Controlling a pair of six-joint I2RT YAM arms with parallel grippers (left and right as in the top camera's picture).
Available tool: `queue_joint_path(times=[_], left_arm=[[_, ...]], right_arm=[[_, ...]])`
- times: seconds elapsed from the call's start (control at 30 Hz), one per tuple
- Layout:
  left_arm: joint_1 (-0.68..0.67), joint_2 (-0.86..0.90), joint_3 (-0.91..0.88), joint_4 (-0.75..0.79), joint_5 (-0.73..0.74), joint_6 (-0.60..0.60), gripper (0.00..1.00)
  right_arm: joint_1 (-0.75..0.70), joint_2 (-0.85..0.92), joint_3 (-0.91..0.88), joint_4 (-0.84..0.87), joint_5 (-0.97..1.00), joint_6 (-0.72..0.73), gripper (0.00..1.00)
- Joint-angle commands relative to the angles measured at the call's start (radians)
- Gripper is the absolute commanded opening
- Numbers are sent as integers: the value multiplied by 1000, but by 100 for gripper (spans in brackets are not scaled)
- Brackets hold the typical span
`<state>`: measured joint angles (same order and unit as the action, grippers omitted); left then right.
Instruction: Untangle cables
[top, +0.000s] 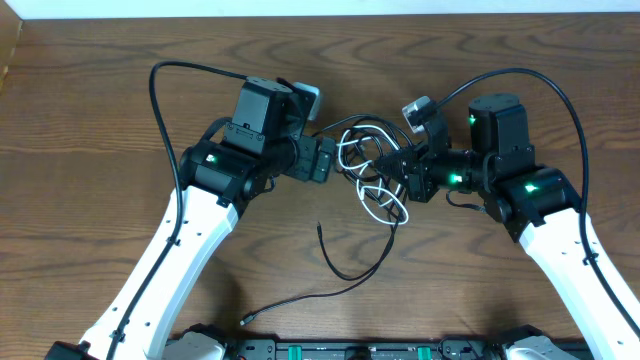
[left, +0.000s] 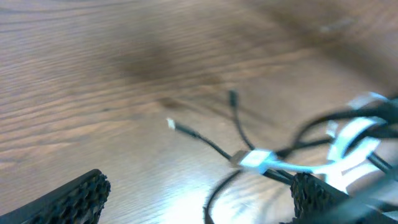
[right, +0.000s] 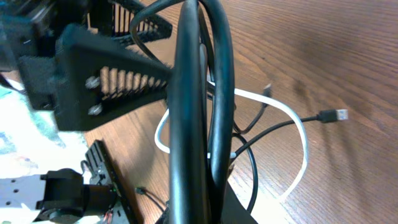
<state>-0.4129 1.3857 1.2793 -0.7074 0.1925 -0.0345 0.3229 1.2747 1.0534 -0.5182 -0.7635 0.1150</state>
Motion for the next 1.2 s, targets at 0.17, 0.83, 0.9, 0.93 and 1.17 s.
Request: queue_joint_path(times=[0.17,0.83,0.9,0.93,1.17], left_arm=[[4,0,1,60,192,-10,95],[3,0,1,118,340,79,95],[3,0,1,117,300,79,94],[3,1,1,116,276,79,94],[3,42,1,114,128,78,93]], right_arm=[[-5,-21,14,5,-58,-19,1],[-1,-21,14,6,-173,-27,1],[-1,-21,14,7,-188,-27,1],[-1,-21,14,10,-192,-27,1],[-1,-22,14,10,-228,-27,1]])
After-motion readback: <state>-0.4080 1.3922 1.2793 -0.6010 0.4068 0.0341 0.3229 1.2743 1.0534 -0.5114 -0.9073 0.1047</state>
